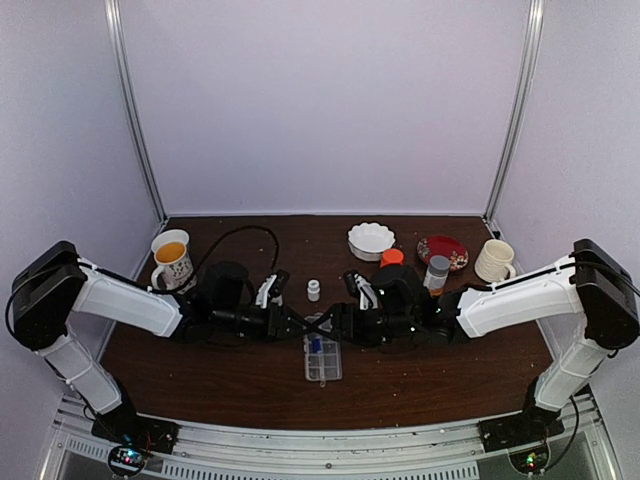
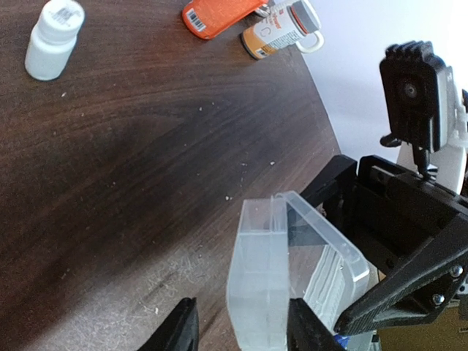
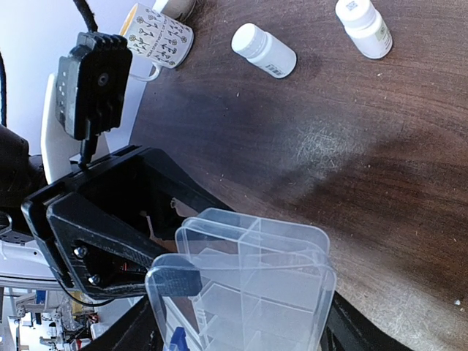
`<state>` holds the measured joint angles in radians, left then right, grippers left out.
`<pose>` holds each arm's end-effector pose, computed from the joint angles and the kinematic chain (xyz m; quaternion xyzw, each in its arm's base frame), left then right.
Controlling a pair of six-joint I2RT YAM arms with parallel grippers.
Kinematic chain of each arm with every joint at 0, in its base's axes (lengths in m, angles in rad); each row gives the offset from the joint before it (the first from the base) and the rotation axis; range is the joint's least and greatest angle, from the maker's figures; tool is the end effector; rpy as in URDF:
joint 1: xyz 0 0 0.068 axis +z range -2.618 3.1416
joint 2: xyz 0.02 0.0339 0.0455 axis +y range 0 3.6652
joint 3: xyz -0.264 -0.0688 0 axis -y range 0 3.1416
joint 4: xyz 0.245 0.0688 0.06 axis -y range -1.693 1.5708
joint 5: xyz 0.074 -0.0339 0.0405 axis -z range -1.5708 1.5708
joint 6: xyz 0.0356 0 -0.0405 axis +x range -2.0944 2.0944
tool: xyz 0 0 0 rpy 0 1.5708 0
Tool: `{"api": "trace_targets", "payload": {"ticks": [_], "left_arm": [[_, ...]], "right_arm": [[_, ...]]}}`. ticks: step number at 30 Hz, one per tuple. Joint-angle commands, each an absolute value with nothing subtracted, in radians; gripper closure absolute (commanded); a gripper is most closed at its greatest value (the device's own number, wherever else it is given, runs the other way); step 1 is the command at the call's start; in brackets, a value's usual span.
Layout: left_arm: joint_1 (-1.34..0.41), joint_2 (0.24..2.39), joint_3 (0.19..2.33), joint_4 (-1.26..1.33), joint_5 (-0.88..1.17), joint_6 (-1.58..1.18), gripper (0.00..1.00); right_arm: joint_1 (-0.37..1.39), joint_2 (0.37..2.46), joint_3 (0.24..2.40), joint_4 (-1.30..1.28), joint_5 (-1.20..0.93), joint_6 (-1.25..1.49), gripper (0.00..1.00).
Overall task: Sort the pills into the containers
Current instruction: Open the lid of the pill container.
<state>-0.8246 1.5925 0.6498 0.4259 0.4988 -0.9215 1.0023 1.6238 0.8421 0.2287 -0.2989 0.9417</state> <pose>0.1978 -0.2390 0.1624 0.0834 0.8426 -0.5105 0.1497 0.1753 0.2939 0.1904 -0.0987 0.8610 0.4713 0.1642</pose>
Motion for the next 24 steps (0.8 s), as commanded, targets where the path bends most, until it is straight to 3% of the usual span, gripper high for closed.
{"api": "trace_targets", "payload": {"ticks": [1,8,17,24], "left_arm": [[-0.827,1.602,0.694,0.412,0.511,-0.906,0.63],[-0.827,1.585,0.696,0.348,0.482,-0.885,0.81],[-0.827,1.565,0.692,0.275,0.438,-0.863,0.82],[-0.827,1.549,0.696,0.235,0.406,-0.859,0.82]], "right_arm": [[0.997,1.608,0.852,0.247,-0.298,0.926,0.26],[0.997,1.607,0.854,0.163,-0.258,0.901,0.25],[0.997,1.608,0.89,-0.09,-0.116,0.846,0.24],[0.997,1.577,0.9,-0.229,-0.027,0.817,0.29]]}}
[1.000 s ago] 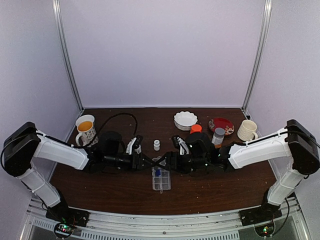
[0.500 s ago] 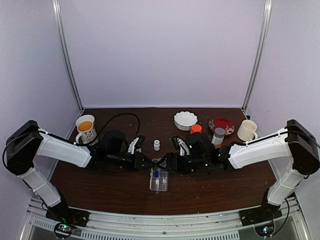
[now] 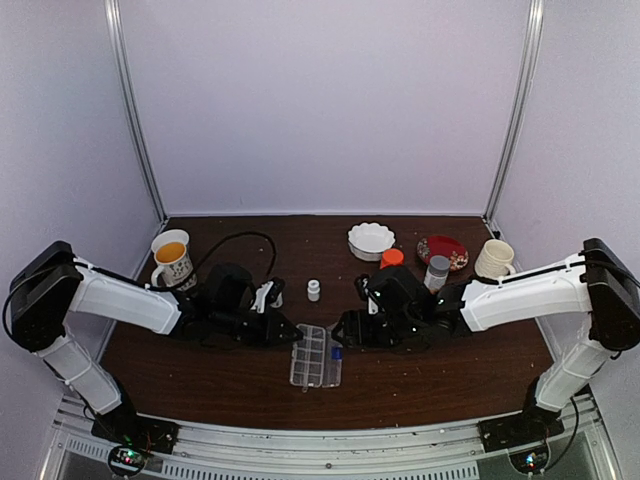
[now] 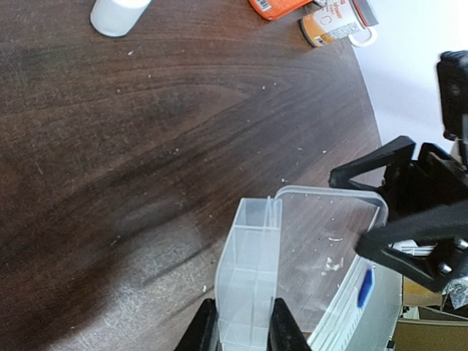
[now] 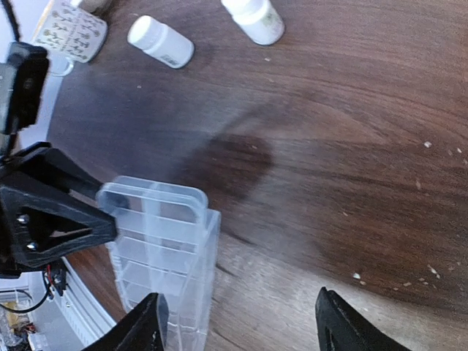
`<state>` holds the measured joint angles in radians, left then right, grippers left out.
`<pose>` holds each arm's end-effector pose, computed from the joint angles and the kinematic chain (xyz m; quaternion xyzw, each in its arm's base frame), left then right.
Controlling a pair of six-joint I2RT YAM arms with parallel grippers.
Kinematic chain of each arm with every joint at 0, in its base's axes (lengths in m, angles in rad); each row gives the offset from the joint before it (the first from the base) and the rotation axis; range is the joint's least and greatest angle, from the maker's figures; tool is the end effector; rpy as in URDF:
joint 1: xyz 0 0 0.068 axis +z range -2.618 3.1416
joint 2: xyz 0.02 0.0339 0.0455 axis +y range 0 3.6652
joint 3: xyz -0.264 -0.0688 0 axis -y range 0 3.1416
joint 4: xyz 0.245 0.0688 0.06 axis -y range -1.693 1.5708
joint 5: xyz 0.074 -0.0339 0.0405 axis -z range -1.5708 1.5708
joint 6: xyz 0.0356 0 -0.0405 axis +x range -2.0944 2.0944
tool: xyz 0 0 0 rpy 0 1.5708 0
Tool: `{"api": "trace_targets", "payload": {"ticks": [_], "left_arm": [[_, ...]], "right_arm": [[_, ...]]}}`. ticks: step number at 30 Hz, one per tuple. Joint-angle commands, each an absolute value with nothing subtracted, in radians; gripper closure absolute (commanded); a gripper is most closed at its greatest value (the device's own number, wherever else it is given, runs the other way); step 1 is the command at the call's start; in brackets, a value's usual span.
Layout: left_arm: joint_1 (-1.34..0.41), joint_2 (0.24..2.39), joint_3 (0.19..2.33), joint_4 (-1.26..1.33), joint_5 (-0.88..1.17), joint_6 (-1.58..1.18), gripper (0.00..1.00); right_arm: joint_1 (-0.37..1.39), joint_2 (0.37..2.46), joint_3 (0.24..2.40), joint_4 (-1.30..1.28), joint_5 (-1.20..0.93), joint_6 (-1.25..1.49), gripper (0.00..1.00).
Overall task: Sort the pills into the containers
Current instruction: Open the lid of the pill container.
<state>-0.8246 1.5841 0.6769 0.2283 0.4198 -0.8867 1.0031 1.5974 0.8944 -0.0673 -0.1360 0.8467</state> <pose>0.1961 -0.2335 0.1545 0.0624 0.8848 -0.4418 0.1347 0.1740 0.2818 0.1887 -0.0982 0.9140 0.3481 0.1840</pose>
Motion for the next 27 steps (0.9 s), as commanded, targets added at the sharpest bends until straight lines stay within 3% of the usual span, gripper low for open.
{"api": "trace_targets", "payload": {"ticks": [1,11,21,27], "left_arm": [[-0.826,1.549,0.696,0.234,0.403,-0.859,0.82],[-0.825,1.587,0.699,0.244,0.404,-0.856,0.82],[-0.825,1.639,0.719,0.205,0.36,-0.825,0.79],[-0.825,1.663,0.728,0.171,0.322,-0.828,0.73]], "right_arm": [[0.997,1.575,0.9,-0.244,-0.018,0.815,0.3],[0.994,1.632,0.909,-0.311,0.069,0.812,0.43],[0.988,1.701,0.959,-0.298,0.08,0.779,0.48],[0.987,1.743,1.023,-0.342,0.092,0.757,0.56]]}}
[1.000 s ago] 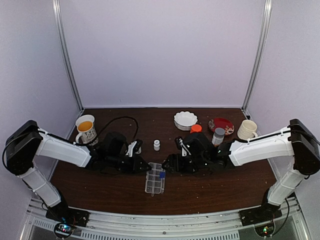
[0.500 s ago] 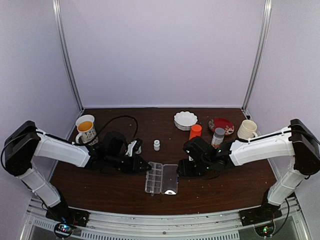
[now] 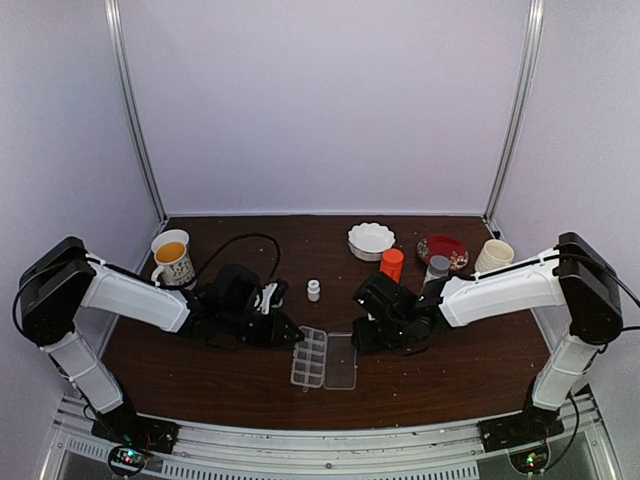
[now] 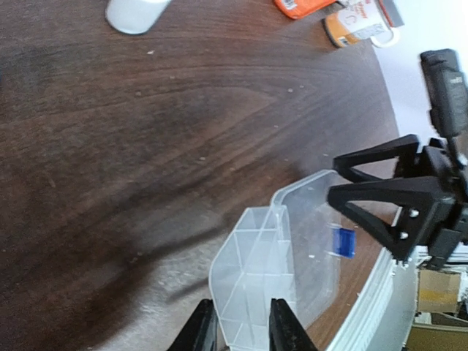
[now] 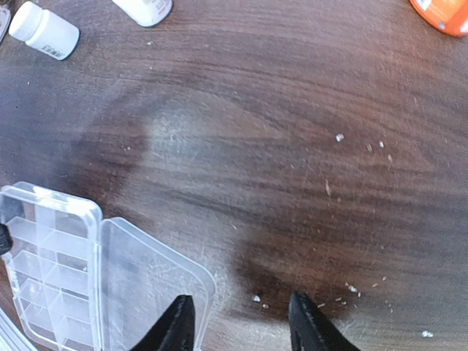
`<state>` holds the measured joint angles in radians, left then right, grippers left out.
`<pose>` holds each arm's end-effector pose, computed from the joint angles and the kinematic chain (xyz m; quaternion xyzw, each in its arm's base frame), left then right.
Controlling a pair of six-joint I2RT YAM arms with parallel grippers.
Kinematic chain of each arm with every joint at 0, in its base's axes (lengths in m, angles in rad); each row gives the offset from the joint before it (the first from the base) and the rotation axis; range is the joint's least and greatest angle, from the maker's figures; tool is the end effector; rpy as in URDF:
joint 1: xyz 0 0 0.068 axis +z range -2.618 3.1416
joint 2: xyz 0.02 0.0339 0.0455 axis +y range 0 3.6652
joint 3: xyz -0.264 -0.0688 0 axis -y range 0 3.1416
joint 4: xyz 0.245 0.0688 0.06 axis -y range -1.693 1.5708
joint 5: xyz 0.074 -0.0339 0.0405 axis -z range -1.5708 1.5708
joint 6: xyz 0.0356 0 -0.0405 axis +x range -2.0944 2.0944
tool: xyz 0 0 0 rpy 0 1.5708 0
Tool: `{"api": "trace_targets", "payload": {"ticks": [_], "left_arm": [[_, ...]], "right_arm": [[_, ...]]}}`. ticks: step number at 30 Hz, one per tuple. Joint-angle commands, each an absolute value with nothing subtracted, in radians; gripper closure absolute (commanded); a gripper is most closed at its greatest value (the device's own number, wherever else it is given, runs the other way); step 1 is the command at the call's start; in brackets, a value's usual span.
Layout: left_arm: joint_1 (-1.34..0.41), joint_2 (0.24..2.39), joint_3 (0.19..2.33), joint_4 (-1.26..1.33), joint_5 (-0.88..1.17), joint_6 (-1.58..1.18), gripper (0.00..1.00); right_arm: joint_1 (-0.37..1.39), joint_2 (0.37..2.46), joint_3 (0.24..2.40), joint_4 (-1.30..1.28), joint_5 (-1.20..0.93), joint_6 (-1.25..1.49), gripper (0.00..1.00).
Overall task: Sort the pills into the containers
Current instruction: Open the lid of the pill container.
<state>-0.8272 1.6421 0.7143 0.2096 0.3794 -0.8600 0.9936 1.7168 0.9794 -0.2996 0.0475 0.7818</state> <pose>0.2031 -0.2403 0.1463 0.0633 0.8953 -0.4175 0.1417 0.1847 0.2805 0.1601 -0.0957 0.9596 0.1900 0.1842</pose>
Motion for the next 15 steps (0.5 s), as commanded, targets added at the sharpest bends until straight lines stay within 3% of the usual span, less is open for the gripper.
{"api": "trace_targets", "payload": {"ticks": [1,10,15], "left_arm": [[-0.826,1.665,0.731,0.16,0.312,-0.828,0.71],[-0.827,1.675,0.759,0.042,0.229,-0.804,0.63],[-0.827,1.665,0.764,0.006,0.193,-0.777,0.63]], "right_arm": [[0.987,1.754,1.03,-0.348,0.095,0.755,0.57],[0.987,1.784,1.058,-0.371,0.094,0.743,0.62],[0.987,1.805,1.066,-0.376,0.087,0.737,0.62]]}}
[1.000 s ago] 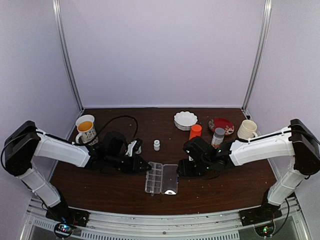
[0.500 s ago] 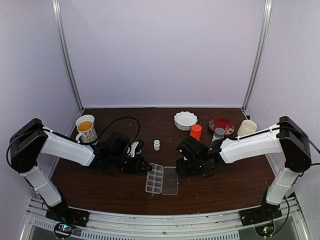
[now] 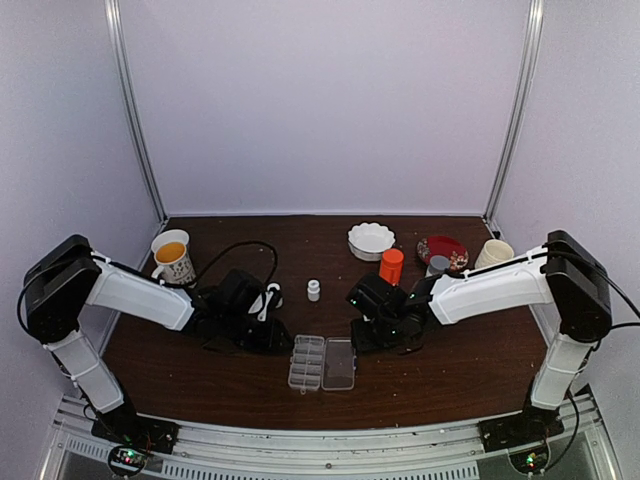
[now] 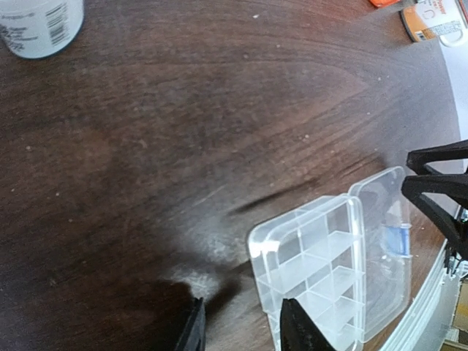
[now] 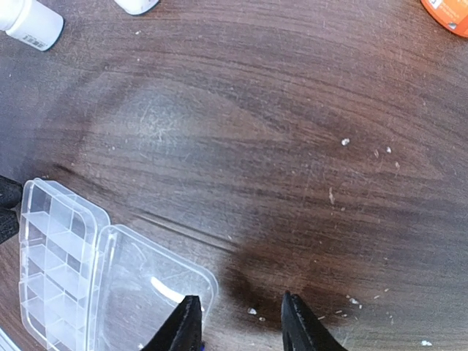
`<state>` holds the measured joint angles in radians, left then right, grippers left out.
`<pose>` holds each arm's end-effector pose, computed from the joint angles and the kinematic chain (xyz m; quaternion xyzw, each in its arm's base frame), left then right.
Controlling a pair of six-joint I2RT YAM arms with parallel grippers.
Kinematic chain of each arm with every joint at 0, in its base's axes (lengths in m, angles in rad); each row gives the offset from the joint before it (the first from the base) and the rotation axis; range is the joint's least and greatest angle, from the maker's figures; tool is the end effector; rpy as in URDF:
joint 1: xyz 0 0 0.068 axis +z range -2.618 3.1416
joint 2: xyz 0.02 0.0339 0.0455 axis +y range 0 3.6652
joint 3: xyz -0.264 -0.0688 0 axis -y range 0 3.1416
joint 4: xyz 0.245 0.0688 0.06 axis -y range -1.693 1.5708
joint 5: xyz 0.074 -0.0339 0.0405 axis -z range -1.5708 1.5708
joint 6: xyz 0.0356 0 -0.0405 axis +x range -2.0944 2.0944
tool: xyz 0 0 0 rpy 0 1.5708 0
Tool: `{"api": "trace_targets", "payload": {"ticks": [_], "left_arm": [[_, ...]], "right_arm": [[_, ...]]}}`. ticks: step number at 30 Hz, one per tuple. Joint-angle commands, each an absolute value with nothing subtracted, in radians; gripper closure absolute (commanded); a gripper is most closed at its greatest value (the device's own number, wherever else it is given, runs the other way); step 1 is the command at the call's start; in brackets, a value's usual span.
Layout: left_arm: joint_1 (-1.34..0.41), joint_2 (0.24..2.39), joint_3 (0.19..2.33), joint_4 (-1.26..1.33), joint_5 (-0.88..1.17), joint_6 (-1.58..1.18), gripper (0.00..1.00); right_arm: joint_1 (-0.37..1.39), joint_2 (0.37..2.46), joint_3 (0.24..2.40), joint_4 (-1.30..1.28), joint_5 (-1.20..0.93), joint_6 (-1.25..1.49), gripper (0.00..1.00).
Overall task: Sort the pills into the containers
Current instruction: Open the lid of the pill container, then adjust the pill container at the center of the board.
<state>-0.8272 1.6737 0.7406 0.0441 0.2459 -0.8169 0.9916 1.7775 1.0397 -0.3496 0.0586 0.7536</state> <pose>0.2032 -0.2337 0.1307 0.0458 0.9351 -0.3217 0.1412 0.1915 0.2890 0.1545 -0.1083 0.9645 0.1650 0.1756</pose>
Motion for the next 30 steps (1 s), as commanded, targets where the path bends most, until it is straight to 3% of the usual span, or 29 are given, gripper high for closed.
{"api": "trace_targets", "payload": {"ticks": [1,11,30], "left_arm": [[-0.827,1.667,0.764,0.006,0.195,-0.774,0.63],[-0.837,1.676,0.763,0.021,0.211,-0.776,0.65],[-0.86,1.436,0.837,-0.155,0.18,-0.713,0.63]], "right_arm": [[0.988,1.811,1.068,-0.373,0.083,0.736,0.62],[0.995,1.815,1.075,-0.368,0.06,0.736,0.62],[1.017,1.644,1.127,-0.434,0.115,0.667,0.58]]}}
